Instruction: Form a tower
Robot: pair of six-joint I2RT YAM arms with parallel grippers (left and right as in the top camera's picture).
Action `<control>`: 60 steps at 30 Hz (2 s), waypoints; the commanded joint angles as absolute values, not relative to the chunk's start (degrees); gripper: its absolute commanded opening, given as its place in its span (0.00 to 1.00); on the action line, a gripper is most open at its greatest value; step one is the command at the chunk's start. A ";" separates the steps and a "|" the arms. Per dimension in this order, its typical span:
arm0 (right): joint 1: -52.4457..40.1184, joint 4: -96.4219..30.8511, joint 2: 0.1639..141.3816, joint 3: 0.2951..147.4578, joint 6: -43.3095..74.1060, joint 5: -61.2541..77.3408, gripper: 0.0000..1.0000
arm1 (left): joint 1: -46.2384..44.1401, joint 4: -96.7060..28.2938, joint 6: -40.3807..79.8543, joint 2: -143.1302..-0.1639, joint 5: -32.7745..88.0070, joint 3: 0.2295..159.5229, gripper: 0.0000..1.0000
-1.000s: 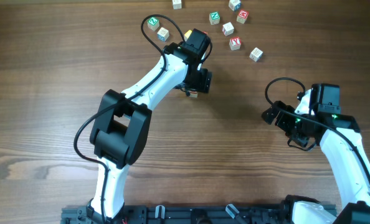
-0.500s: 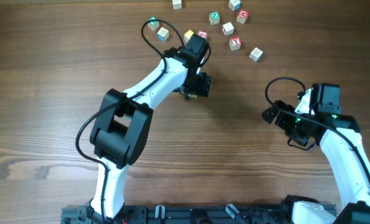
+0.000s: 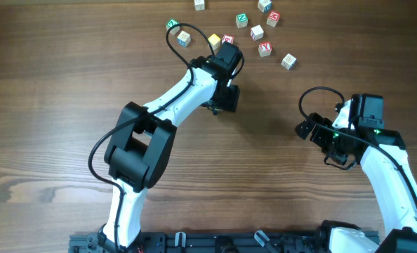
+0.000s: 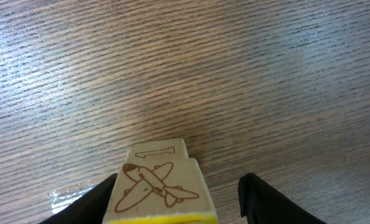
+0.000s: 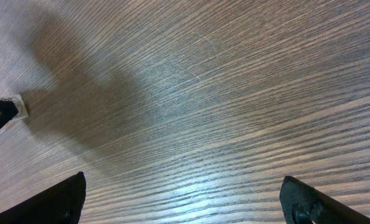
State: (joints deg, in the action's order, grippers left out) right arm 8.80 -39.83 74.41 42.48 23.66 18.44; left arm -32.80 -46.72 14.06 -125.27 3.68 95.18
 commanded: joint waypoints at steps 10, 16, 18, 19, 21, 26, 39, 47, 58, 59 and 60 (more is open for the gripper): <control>8.97 -39.70 74.26 42.68 22.46 19.14 1.00 | -32.77 -47.37 13.74 -125.82 2.85 94.65 0.39; 8.97 -39.68 74.26 42.68 22.46 19.14 1.00 | -32.77 -47.37 13.76 -125.82 2.83 94.65 0.28; 8.97 -39.68 74.26 42.68 22.48 19.14 1.00 | -32.77 -47.37 13.76 -125.82 2.85 94.65 0.25; 8.97 -39.68 74.26 42.68 22.46 19.14 1.00 | -32.77 -47.37 13.76 -125.82 2.85 94.65 0.24; 8.97 -39.68 74.26 42.68 22.46 19.14 1.00 | -32.77 -47.40 13.76 -125.82 2.83 94.65 0.23; 8.97 -39.66 74.26 42.68 22.46 18.90 1.00 | -32.77 -48.31 13.76 -125.82 2.87 94.67 0.43; 8.97 -39.00 74.28 42.68 22.50 18.48 1.00 | -32.80 -50.87 13.76 -122.10 2.94 94.96 0.59; 8.97 -39.07 74.28 42.68 22.70 18.57 0.99 | -32.73 -54.19 13.76 -107.26 2.90 94.96 0.68; 8.97 -34.37 74.26 42.72 22.20 33.54 1.00 | -20.12 -58.59 18.59 -89.01 -7.42 94.94 1.00; 8.97 -32.82 74.26 43.05 19.03 38.85 1.00 | -17.04 -59.51 20.01 -87.42 -7.42 94.94 1.00; 8.97 -32.21 74.26 44.12 16.62 41.93 1.00 | -13.85 -60.36 20.43 -85.73 -7.38 94.94 1.00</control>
State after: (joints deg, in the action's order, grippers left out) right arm 8.84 -33.28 74.41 42.48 24.27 30.37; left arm -19.49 -59.07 16.91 -90.04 -6.17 95.09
